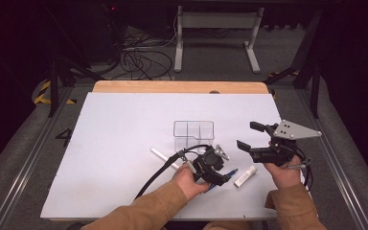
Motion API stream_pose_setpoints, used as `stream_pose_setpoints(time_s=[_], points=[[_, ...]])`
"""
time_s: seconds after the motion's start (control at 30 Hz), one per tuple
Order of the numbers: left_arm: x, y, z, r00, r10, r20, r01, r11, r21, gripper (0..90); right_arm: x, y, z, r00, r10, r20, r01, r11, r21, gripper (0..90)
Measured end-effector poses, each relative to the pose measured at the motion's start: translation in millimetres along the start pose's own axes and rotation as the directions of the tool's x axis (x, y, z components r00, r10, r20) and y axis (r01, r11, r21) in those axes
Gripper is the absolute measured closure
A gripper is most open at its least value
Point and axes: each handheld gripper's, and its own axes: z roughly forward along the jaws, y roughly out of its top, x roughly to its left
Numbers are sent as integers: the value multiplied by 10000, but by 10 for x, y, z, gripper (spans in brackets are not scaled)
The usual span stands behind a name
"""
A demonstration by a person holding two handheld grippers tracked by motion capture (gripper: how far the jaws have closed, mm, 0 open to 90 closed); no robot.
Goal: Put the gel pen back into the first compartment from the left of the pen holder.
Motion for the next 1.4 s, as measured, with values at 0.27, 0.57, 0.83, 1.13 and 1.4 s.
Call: stream_pose_setpoints(time_s=[0.27,0.57,0.83,1.13,1.4], points=[[-30,24,106,9995,132,-294,-120,9991,404,586,-6,-1,-10,10000,36,31,-36,10000,-37,194],[-48,13,198,9973,413,-599,-370,9967,716,663,-19,-6,-17,9999,61,85,-61,10000,-25,194],[-82,18,244,9953,538,-803,-459,9942,971,735,-22,-10,-12,9999,99,21,-99,9999,-37,194],[-100,28,255,9940,403,-1013,-302,9946,989,786,-21,-14,-1,10000,59,-4,-59,10000,31,194],[-118,31,252,9929,487,-1083,-374,9938,1047,793,-26,-20,2,10000,82,-22,-82,10000,38,194]])
